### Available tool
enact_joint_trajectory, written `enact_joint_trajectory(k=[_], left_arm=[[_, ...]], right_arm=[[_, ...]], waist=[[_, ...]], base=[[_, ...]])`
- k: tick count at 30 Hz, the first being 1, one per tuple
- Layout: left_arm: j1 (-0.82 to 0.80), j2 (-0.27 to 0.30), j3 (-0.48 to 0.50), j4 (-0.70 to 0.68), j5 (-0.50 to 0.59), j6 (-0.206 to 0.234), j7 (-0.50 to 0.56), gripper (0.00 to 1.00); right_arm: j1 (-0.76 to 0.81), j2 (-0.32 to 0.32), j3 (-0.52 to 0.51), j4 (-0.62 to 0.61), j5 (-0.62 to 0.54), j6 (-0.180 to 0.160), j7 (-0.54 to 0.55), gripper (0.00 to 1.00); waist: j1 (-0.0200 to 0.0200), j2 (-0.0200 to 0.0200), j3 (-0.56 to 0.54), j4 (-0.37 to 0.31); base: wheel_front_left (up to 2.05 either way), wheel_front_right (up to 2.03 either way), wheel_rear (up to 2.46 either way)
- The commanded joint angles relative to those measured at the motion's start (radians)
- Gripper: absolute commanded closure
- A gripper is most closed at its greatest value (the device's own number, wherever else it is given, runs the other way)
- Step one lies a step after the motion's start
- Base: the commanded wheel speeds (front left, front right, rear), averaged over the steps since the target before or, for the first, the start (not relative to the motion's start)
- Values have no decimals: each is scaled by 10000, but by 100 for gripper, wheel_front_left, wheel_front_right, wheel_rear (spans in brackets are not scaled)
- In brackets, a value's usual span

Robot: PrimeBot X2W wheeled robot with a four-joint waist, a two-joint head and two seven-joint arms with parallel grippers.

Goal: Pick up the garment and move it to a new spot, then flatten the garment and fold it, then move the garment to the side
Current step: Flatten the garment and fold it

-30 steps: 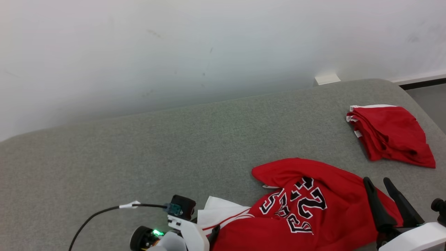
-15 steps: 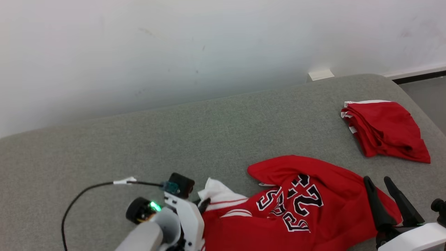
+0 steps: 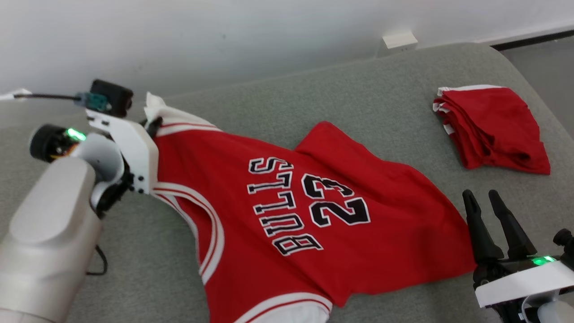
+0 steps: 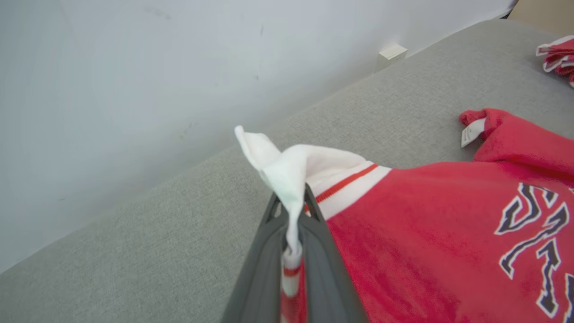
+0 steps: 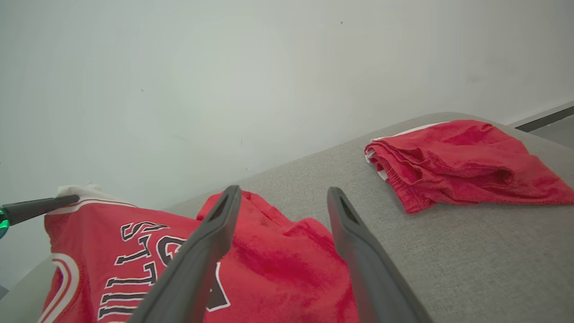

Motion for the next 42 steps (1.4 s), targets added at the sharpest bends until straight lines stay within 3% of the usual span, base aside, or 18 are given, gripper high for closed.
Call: enact_joint_trajectory(k=[1,7,9,10,11,19,24,32,37,42], left_arm=[[-500,175,-29,194,-113,24,-172,100],[-1766,581,-366,1310,55,24,-713,100],[-1884,447,-602,1793,-82,23,-656,100],[-1978,410,-714,1948,-146,23,-695,21],[-2079,390,-815,2094,-214,22,-774,0],[-1745,67,-1577,2643,-981,22,-1487,0],[-992,-85,-2089,2388,-2043,22,-1633,0],[422,548,-3356,865,-4109,21,859,0],[1095,1081,-3766,-200,-5228,21,2500,0],[1616,1349,-3912,-878,-5850,21,3384,0]], right_arm=[[-255,-42,61,97,132,-20,-150,0],[-833,-35,575,318,373,-20,-476,0],[-977,-21,708,446,428,-20,-562,0],[-1033,-6,761,509,449,-20,-566,0],[-1099,17,833,564,470,-20,-604,0],[-1098,-137,1118,927,470,-20,-689,0],[-777,-255,1174,1110,309,-20,-707,0],[-267,-326,1073,1178,89,-20,-465,0],[-96,-192,999,1078,-59,-20,-308,0],[-43,-62,962,1013,-79,-20,-198,0]], waist=[[-1,0,563,-511],[-1,0,1139,-1034],[-1,0,1197,-1120],[-1,0,1202,-1137],[-1,0,1182,-1135],[-1,0,280,-595],[-1,0,-650,-17],[-1,0,-1564,576],[-1,0,-1611,530],[-1,0,-1399,279]], base=[[0,0,0],[0,0,0],[0,0,0],[0,0,0],[0,0,0],[0,0,0],[0,0,0],[0,0,0],[0,0,0],[0,0,0]])
